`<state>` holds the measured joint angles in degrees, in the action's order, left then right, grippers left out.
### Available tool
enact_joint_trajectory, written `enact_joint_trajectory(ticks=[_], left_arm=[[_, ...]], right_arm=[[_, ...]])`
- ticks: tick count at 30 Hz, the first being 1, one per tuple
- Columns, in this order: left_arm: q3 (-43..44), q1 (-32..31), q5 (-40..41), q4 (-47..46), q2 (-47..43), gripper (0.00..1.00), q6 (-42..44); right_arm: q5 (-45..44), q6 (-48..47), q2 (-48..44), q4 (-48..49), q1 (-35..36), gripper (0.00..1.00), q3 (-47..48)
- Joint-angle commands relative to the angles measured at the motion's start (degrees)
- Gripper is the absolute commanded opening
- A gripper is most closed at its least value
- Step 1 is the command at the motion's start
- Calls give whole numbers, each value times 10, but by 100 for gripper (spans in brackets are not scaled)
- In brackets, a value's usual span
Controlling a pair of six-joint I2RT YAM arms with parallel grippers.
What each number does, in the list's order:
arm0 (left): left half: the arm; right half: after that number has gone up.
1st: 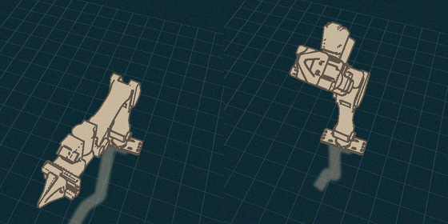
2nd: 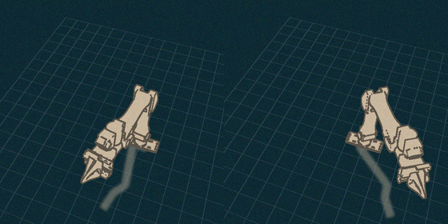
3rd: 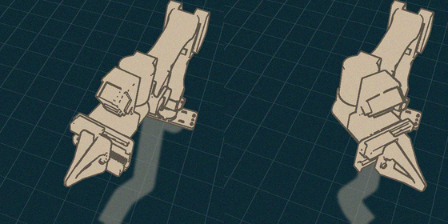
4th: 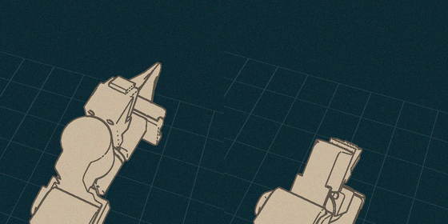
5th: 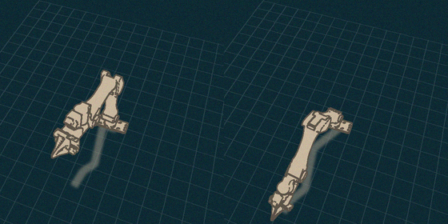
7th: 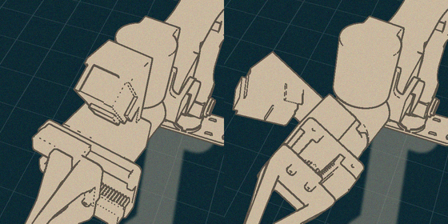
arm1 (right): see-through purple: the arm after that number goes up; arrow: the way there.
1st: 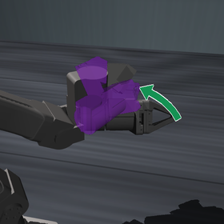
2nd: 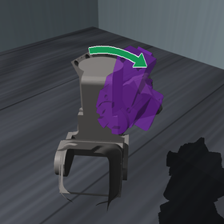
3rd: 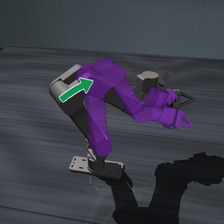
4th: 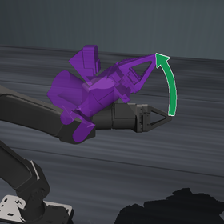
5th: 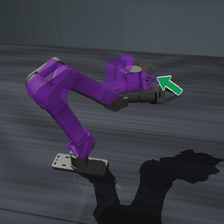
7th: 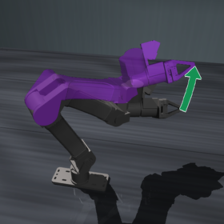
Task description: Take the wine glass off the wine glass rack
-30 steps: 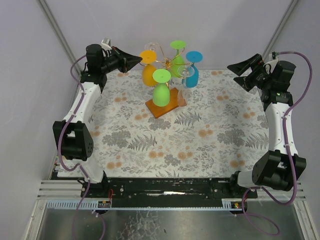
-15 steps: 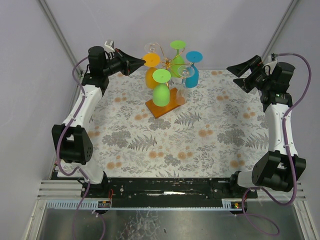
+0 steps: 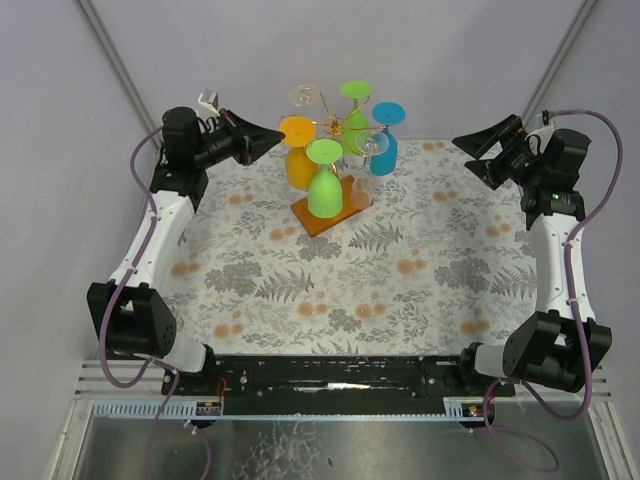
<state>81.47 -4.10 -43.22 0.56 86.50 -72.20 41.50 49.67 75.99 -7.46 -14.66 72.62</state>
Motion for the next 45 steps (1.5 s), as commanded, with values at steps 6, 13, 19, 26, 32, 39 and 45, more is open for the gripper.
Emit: enact_joint_trajectory(ticks=[6,13,19,26,32,39,45], left_arm=[[-61,44,-5,20,-95,0,42],[-66,87,-2,68,-163,0,118],[28,92,-1,102,-176,0,227],[194,26,-12,104,-143,0,368],[264,-97,7,118,-110,0,496],[296,-240,50,158,-73,0,643],[280,-350,91,179,-59,0,764]], right_arm=[[31,-2,-29,0,4,99,12],[37,-6,-30,-15,4,99,27],[38,-7,-20,-22,5,99,48],[12,-27,-17,-48,4,99,78],[-45,-80,-12,-135,3,99,145],[-159,-152,-25,-274,-9,99,216],[-248,-188,-34,-386,-20,99,295]])
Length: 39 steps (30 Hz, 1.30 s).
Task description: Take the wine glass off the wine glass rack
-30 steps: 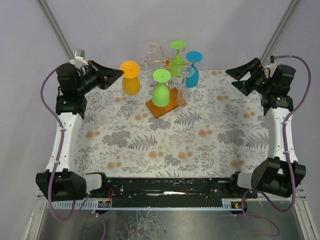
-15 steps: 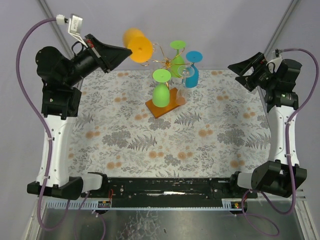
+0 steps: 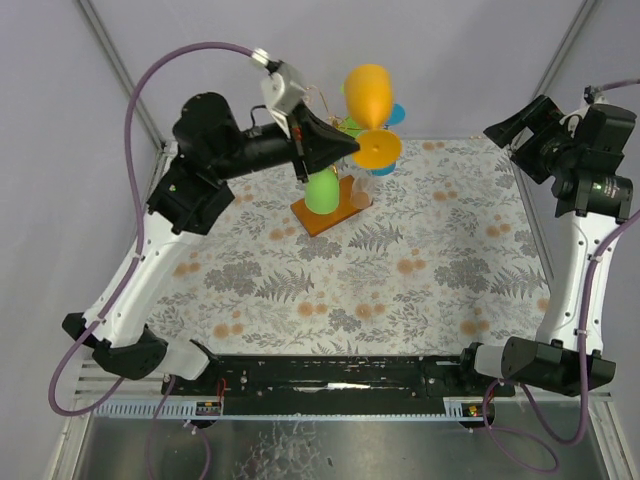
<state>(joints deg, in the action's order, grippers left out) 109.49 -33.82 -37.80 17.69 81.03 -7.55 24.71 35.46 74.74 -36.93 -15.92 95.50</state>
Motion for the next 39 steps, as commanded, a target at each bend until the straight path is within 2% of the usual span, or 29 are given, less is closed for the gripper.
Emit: enact_joint_trajectory(ticks=[1,7,14,18,24,35,39], left_arm=[[-9,-69,44,7,-5,0,133],[-94,-156,74,-10,-19,0,229],[-183,-198,89,-49,-38,0,267],[-253,-217,111,-77,-60,0,320],[-339,-230,133,-108,-89,0,405],[-418,-280,118,-103,-75,0,608],[-428,-293,117,-106,-54,0,653]], right_arm=[[-93,-52,-21,-109,-8,99,85],[-169,-84,-27,-204,-11,99,160],[-189,-109,-26,-265,-12,99,229],[-136,-120,-13,-289,-12,99,251],[-28,-138,-3,-301,-12,99,227],[95,-150,-20,-289,-12,99,120],[129,-137,-35,-282,-12,99,82]])
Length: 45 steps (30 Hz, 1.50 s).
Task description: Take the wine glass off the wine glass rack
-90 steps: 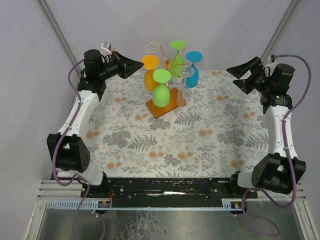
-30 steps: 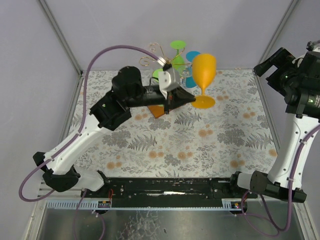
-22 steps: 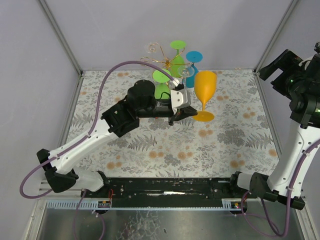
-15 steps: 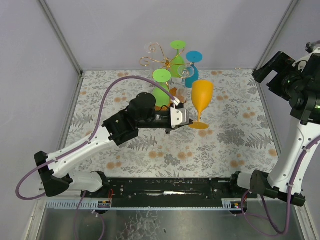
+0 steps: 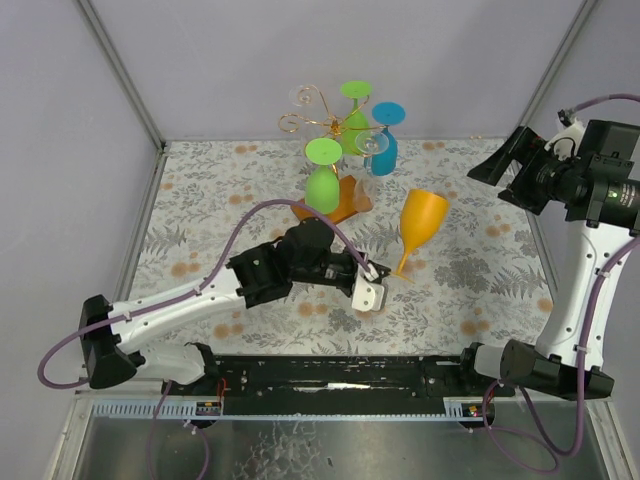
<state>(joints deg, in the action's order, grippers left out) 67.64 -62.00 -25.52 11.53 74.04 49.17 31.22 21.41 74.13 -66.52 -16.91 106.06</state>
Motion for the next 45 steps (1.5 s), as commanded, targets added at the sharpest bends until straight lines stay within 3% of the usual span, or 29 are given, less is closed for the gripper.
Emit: enact_joint_trajectory(ticks=[1,12,19,27,35,39,43,45], left_arm=[[-11,-13,-7,-46,21,0,92],[-61,-26,-16,-63,54,0,224],[-68,-31,-22,-67,69,0,277],[-72,-32,-22,-68,86,0,317],[-49,-32,-11,-85,113,0,324],[-46,-32,-8,-99,120,0,326],[-45,-32,-8,-102,121,0,327],[-46,-32,-5,-108,119,0,327]], right_arm=[[75,6,-33,17,-2,99,-34],[134,15,-70,25,11,100,-111],[131,4,-80,12,34,89,-178],[136,1,-92,6,48,83,-211],[141,-9,-105,-2,67,72,-254],[143,-19,-103,-10,78,51,-266],[141,-27,-106,-16,85,4,-275],[135,-29,-110,-18,85,0,-275]])
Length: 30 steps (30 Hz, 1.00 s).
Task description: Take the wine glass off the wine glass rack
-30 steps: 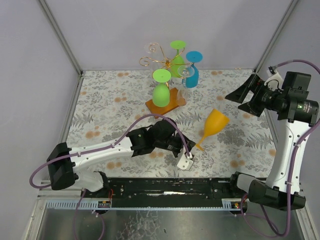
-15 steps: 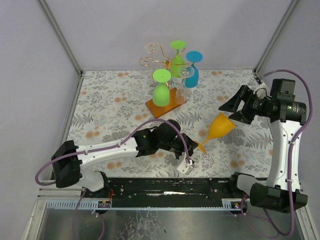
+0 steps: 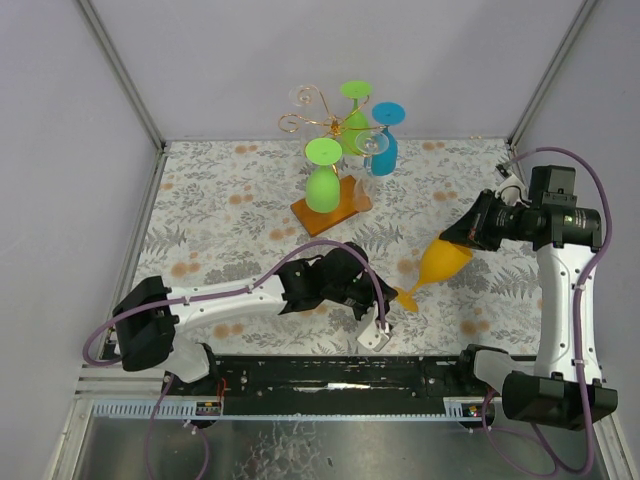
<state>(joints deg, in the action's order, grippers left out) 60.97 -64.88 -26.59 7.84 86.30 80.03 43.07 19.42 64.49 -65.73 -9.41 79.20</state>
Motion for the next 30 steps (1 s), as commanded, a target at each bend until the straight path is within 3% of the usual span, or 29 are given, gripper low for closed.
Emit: enact_joint_trajectory(ticks=[1,2,3,8,12,19,24,30], left_arm=[[19,-3,8,-77,-5,0,15],[17,-3,13,-86,-6,0,11],[13,-3,20,-97,-7,6,2],[5,-2,61,-138,-16,68,-48],[-6,-2,76,-165,-35,97,-84],[-8,-2,97,-161,-59,100,-126],[5,-1,114,-162,-77,100,-175],[112,8,162,-129,-66,100,-370]], right_arm=[[11,-10,-15,-28,10,0,-5],[2,-11,-16,-30,10,0,1],[-13,-12,-14,-33,10,0,9],[-111,-17,9,-52,10,0,75],[-209,-13,38,-58,10,0,122],[-357,-11,94,-36,10,0,178],[-462,-17,136,34,10,0,179],[-554,-31,184,205,9,0,138]])
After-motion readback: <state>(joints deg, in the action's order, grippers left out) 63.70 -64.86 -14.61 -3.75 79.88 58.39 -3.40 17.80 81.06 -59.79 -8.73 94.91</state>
